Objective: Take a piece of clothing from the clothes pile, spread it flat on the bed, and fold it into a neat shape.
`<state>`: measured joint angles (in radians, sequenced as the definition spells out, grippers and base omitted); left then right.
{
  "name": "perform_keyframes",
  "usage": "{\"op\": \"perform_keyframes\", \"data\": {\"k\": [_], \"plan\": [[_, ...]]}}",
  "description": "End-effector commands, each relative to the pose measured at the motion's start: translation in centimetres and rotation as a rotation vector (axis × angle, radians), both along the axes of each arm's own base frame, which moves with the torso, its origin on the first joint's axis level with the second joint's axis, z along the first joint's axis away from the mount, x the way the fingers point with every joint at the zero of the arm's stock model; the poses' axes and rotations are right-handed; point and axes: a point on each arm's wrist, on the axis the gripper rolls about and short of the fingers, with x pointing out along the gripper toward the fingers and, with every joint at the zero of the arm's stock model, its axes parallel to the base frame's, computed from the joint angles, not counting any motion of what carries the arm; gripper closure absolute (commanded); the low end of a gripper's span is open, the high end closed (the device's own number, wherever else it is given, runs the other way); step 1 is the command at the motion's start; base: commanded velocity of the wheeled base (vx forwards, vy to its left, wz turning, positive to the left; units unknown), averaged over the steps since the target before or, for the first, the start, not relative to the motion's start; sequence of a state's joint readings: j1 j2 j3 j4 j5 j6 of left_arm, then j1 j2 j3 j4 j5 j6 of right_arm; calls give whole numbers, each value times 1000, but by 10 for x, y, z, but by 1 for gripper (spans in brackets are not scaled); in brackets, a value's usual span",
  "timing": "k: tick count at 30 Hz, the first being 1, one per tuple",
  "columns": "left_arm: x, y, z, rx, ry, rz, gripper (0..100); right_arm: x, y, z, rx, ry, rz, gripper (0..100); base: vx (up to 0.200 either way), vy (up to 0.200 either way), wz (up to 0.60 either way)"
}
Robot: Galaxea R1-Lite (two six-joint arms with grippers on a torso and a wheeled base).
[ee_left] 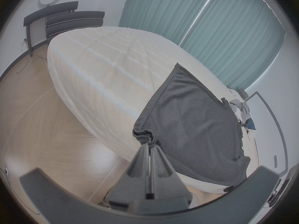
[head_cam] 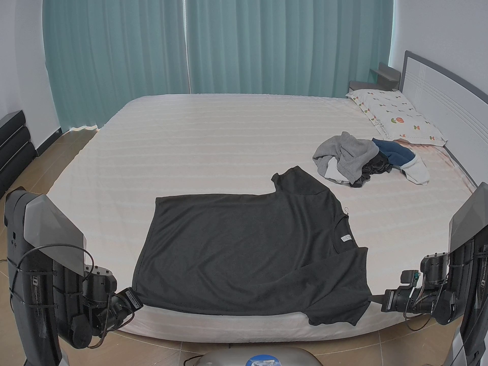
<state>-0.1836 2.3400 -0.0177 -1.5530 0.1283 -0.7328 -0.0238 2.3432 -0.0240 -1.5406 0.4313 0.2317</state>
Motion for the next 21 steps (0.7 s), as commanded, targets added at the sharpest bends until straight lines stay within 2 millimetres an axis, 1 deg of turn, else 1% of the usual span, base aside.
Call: {"op": "perform_keyframes", "data": {"k": [1, 4, 5, 8, 14, 17, 21], "plan": [[-3, 2, 1, 24, 7, 0, 100, -6, -3, 3, 1, 18, -12, 100, 0, 0, 0], [-3, 2, 1, 35, 6, 4, 100, -8, -3, 5, 1, 26, -11, 100, 0, 0, 0], [-3, 2, -1, 50, 10, 10, 100, -13, -2, 10, -9, 55, 11, 100, 0, 0, 0], [-3, 2, -1, 52, 13, 8, 100, -19, -3, 13, -51, 76, 55, 100, 0, 0, 0], [-3, 2, 4, 56, -1, 4, 100, -26, -9, 13, -94, 105, 80, 100, 0, 0, 0], [-5, 3, 6, 88, 15, -16, 100, -28, -11, 15, -101, 106, 79, 100, 0, 0, 0], [-6, 5, 9, 134, 15, 2, 100, -32, -11, 18, -114, 123, 100, 100, 0, 0, 0]]}}
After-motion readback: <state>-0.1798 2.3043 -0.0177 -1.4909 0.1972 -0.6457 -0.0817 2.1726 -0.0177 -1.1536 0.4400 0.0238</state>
